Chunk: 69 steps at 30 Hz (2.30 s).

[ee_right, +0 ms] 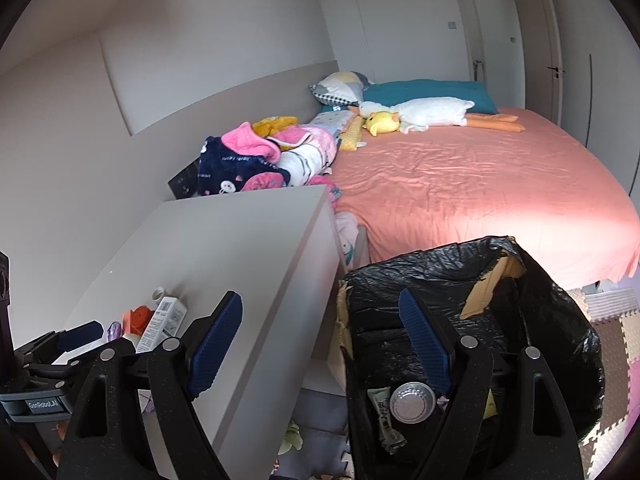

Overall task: Collect trash
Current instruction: 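Move both grippers back to the desk toward the plastic cup and white box, then grasp the clear plastic cup with the left gripper while the right grasps the white box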

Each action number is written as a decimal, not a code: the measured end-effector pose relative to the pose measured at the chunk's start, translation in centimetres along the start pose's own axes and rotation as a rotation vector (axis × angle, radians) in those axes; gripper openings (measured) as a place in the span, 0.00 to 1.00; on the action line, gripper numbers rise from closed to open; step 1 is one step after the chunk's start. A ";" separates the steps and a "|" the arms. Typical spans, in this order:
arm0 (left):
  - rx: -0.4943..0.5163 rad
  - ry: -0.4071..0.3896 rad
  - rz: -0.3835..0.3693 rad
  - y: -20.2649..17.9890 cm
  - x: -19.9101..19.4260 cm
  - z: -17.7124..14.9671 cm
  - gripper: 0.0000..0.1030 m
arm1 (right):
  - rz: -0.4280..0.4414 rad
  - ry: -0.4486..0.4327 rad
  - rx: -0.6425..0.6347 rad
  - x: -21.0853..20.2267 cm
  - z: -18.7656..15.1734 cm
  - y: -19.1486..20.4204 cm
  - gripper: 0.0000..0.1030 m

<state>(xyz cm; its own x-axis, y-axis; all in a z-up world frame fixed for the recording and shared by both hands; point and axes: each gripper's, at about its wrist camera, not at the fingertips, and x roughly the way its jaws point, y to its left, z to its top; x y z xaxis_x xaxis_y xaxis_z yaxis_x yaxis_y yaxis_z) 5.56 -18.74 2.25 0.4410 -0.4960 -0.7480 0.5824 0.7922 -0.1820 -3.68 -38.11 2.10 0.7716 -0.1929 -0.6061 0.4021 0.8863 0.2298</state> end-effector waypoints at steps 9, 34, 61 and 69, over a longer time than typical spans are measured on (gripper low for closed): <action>-0.050 -0.010 0.066 3.6 -1.1 -1.0 0.94 | 0.039 0.034 -0.055 1.5 -0.6 3.6 0.79; -0.196 0.034 0.326 12.7 -1.8 -3.5 0.94 | 0.201 0.207 -0.176 7.3 -3.8 13.0 0.79; -0.289 0.084 0.307 16.2 0.0 -5.0 0.54 | 0.163 0.301 -0.110 12.3 -5.2 16.4 0.54; -0.273 0.062 0.309 15.9 -0.4 -4.8 0.54 | 0.226 0.297 -0.093 11.8 -4.9 16.2 0.29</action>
<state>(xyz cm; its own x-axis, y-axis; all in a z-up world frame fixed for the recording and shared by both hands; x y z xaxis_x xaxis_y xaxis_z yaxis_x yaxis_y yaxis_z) 11.39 -4.22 -3.36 0.5202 -0.2043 -0.8292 0.2232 0.9698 -0.0989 9.48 -23.96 -5.08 0.6542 0.1298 -0.7451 0.1816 0.9294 0.3214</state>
